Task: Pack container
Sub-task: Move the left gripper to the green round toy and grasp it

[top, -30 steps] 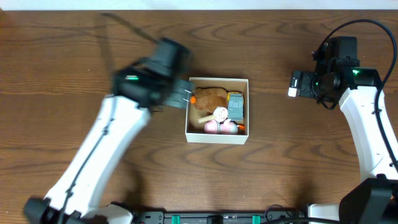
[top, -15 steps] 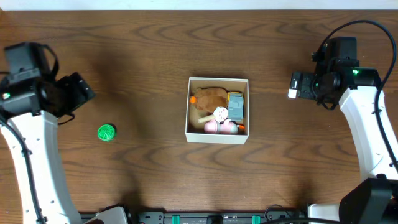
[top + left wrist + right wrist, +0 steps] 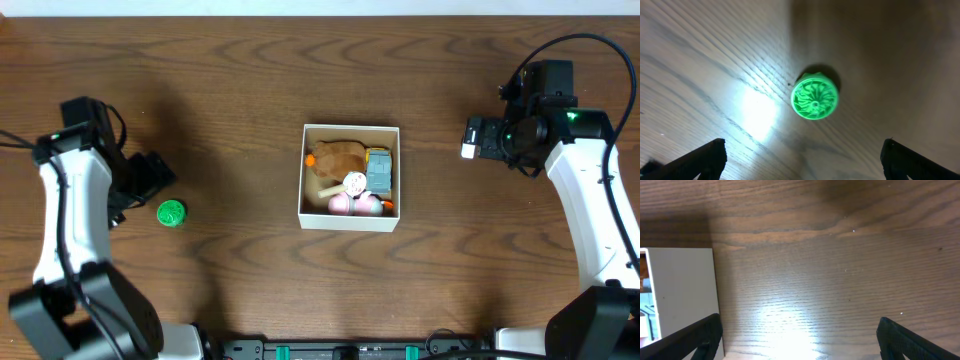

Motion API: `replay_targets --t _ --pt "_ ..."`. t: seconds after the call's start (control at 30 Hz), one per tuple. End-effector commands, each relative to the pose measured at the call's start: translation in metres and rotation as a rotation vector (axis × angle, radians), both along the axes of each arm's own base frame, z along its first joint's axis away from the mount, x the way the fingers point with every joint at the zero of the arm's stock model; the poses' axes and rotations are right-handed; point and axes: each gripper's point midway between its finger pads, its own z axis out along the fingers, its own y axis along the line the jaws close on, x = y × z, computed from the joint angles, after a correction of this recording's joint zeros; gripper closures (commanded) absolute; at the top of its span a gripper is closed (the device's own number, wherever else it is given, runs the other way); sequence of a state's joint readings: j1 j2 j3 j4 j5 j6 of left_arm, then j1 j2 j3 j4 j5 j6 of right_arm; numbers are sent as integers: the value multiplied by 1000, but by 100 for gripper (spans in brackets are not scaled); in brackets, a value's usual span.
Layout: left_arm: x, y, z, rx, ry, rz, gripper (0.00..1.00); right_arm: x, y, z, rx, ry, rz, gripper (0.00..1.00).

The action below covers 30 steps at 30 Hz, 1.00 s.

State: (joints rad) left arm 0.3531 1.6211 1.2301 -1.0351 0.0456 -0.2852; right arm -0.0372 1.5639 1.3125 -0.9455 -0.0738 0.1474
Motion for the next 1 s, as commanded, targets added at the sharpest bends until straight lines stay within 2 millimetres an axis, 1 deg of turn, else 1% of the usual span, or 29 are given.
replay_targets --t 0.0,0.17,0.37,0.47,0.63,0.87,0.97 --pt "-8 -2 -26 -29 80 5 2 -1 3 -2 11 5 18 1" --pt "-7 -1 -56 -56 150 -8 2 -1 3 -2 11 5 18 1" --pt "-10 -3 -82 -85 215 -34 2 -1 3 -2 11 5 18 1" --pt "-8 -11 -91 -141 217 -68 2 -1 3 -2 11 5 18 1" --pt "-10 -12 -100 -152 244 -66 2 -1 3 -2 11 5 19 1" --pt "-11 -12 -101 -154 248 -66 1 -1 3 -2 11 5 19 1" --pt "-12 -13 -100 -156 254 -66 12 -1 3 -2 11 5 19 1"
